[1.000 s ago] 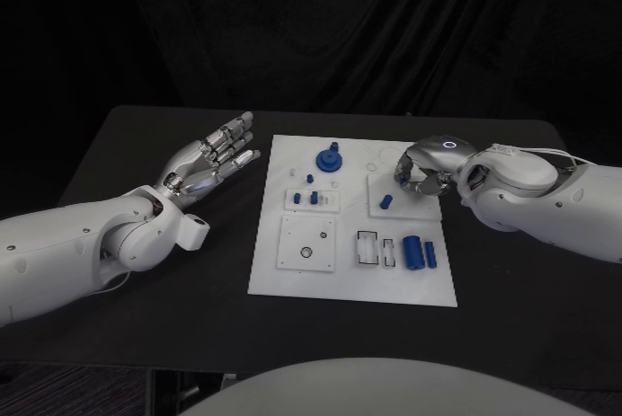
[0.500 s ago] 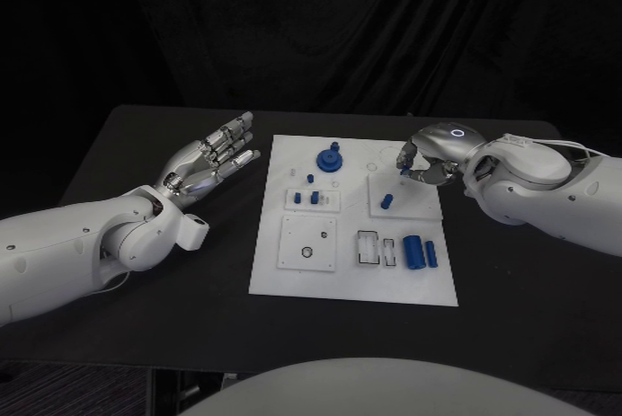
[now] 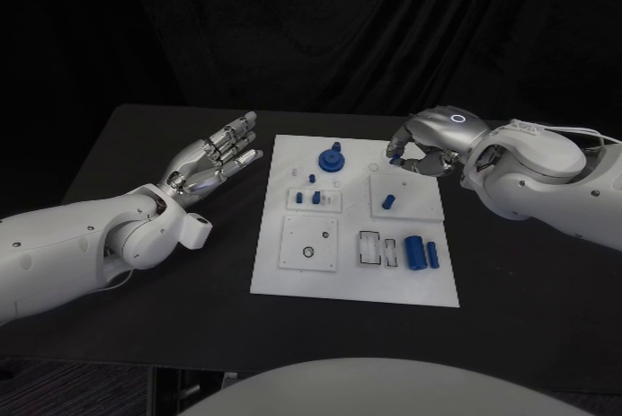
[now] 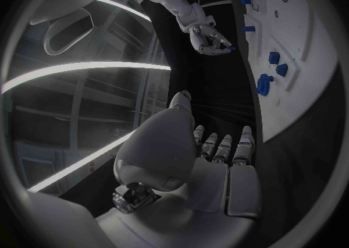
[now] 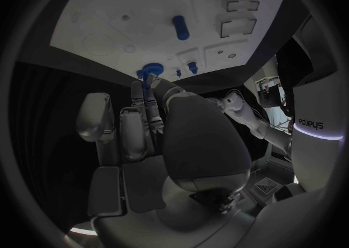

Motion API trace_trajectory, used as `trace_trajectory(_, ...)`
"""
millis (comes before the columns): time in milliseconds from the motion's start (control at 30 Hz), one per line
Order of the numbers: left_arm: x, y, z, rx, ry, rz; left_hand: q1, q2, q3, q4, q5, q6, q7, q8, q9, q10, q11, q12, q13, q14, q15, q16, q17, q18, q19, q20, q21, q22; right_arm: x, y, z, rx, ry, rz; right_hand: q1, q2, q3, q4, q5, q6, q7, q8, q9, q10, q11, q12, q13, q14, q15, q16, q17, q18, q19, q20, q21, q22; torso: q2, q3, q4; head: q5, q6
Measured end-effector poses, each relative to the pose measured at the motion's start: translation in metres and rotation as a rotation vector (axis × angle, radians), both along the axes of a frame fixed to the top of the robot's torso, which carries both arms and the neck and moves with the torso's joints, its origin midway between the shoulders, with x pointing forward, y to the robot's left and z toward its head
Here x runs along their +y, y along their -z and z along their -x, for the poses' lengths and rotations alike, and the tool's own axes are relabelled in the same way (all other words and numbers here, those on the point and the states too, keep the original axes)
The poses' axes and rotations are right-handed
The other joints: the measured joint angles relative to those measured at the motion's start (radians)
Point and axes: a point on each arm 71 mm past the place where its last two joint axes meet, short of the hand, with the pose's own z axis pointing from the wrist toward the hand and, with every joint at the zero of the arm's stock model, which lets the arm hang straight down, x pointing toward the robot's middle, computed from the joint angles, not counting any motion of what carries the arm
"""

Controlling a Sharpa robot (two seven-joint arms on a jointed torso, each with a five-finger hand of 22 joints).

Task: Assemble the parts on the task board

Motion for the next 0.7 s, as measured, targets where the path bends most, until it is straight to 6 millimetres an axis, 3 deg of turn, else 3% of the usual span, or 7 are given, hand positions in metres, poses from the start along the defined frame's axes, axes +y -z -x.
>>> trace_trajectory(333,0.0,0.001,0.0,0.001,0.0,0.0,0.006,0.006,0.0,0.0,0.0,0.0,0.0,0.0,0.0,0.003,0.003,0.0,0.0,0.004,0.004,0.0,0.0,0.0,0.002,0.002,0.0,-0.002,0.053,0.004,0.034,0.061,-0.154,-0.022,0.0,0.0,-0.003,-0.003,0.0,0.0,0.0,0.0,-0.001,0.007,0.0,-0.004,-0.004,0.0,0.0,0.0,0.0,0.0,0.0,0.0,0.0,0.0,0.0,-0.0004,0.0012,0.012,0.0)
trace_trajectory(700,-0.004,0.001,0.0,0.002,0.006,0.002,0.006,0.006,0.0,0.0,0.0,-0.004,0.003,0.0,0.0,0.003,0.003,0.0,0.0,0.004,0.004,0.0,-0.001,0.0,0.002,0.002,0.0,-0.004,0.101,0.03,0.055,0.162,-0.276,0.001,0.0,0.0,-0.002,-0.009,0.001,-0.006,0.005,-0.01,-0.006,0.007,0.0,-0.013,-0.009,0.0,0.0,0.0,-0.004,0.0,0.0,0.0,-0.011,0.0,0.001,0.0002,0.0026,0.02,0.0)
